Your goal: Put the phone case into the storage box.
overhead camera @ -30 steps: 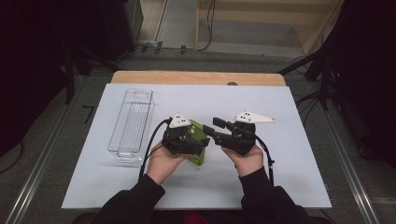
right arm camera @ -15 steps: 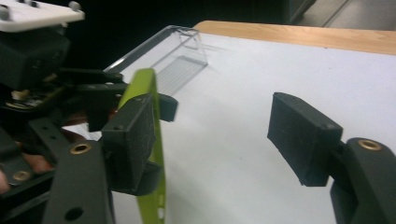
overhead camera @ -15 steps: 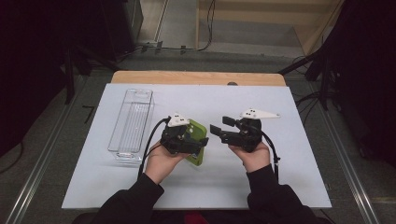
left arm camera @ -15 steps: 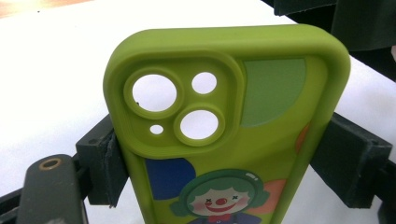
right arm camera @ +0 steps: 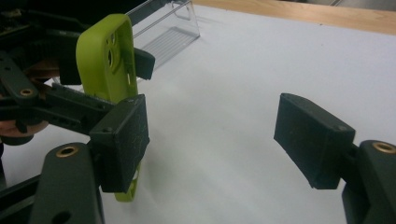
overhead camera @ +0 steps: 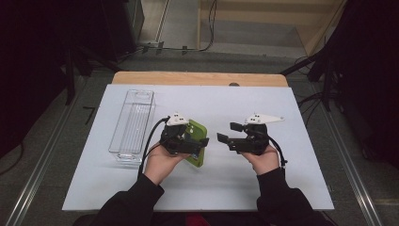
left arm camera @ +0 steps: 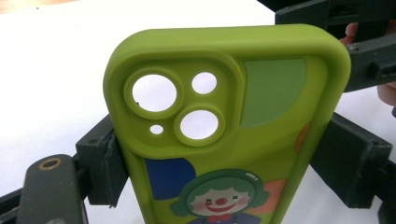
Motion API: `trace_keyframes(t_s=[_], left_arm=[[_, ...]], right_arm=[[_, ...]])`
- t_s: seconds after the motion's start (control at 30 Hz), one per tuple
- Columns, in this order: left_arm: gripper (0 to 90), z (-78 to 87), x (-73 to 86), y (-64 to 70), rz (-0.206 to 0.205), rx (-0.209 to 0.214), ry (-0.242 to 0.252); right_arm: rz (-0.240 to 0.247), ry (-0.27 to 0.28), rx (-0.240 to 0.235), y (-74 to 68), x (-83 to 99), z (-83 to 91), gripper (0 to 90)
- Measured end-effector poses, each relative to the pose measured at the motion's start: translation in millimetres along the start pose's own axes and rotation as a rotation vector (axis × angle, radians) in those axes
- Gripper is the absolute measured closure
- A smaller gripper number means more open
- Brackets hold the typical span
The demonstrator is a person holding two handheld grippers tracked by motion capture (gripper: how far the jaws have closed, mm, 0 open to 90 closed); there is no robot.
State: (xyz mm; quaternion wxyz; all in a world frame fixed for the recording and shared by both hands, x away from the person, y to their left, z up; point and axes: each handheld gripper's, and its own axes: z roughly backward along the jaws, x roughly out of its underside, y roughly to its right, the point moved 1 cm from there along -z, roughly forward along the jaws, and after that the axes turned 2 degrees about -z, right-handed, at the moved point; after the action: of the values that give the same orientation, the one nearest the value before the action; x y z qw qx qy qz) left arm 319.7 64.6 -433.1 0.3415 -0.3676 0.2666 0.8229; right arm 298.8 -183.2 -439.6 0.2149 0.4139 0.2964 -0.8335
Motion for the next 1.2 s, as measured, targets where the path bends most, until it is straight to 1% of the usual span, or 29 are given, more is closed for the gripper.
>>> trace_keyframes(t_s=[0.1,0.17,0.2,0.23,0.27,0.33,0.4,0.67,0.8,0.9,1.1,1.2], left_arm=[[16.4,0.5,-0.2,-0.1,0.003,0.006,-0.006],[16.4,0.9,-0.4,-0.5,0.0,0.007,-0.006],[16.4,1.2,-0.5,-0.6,0.001,0.008,-0.007],[16.4,1.4,-0.7,-0.8,-0.001,0.007,-0.007],[16.4,1.6,-0.8,-0.9,-0.001,0.009,-0.008],[16.4,2.4,-1.1,-1.2,-0.001,0.007,-0.007],[16.4,3.0,-1.4,-1.7,-0.003,0.005,-0.008],[16.4,2.7,-1.2,-3.0,-0.002,0.004,-0.011],[16.4,2.9,-1.4,-3.5,-0.002,0.008,-0.012],[16.4,3.8,-1.7,-3.7,-0.003,0.019,-0.008],[16.4,4.0,-2.1,-3.6,-0.008,0.026,-0.01],[16.4,4.0,-2.1,-3.3,-0.007,0.029,-0.011]], right_arm=[[-0.005,-0.003,-0.014,1.1,1.7,1.1,24.6],[0.005,-0.005,-0.025,1.9,3.9,2.0,24.8],[0.003,-0.006,-0.037,2.1,4.6,2.1,25.0],[0.0,-0.015,-0.057,2.5,5.5,2.2,25.0],[0.0,-0.026,-0.067,2.9,6.8,2.6,25.0],[0.017,-0.046,-0.067,3.2,8.9,3.0,25.0],[0.024,-0.058,-0.073,3.3,11.0,4.0,25.0],[0.047,-0.076,-0.099,3.5,20.2,11.5,25.0],[0.046,-0.093,-0.114,3.1,25.0,13.4,25.0],[0.052,-0.102,-0.121,3.2,28.2,15.6,25.0],[0.065,-0.106,-0.122,4.1,36.5,22.7,25.0],[0.063,-0.119,-0.125,4.4,40.4,25.4,25.0]])
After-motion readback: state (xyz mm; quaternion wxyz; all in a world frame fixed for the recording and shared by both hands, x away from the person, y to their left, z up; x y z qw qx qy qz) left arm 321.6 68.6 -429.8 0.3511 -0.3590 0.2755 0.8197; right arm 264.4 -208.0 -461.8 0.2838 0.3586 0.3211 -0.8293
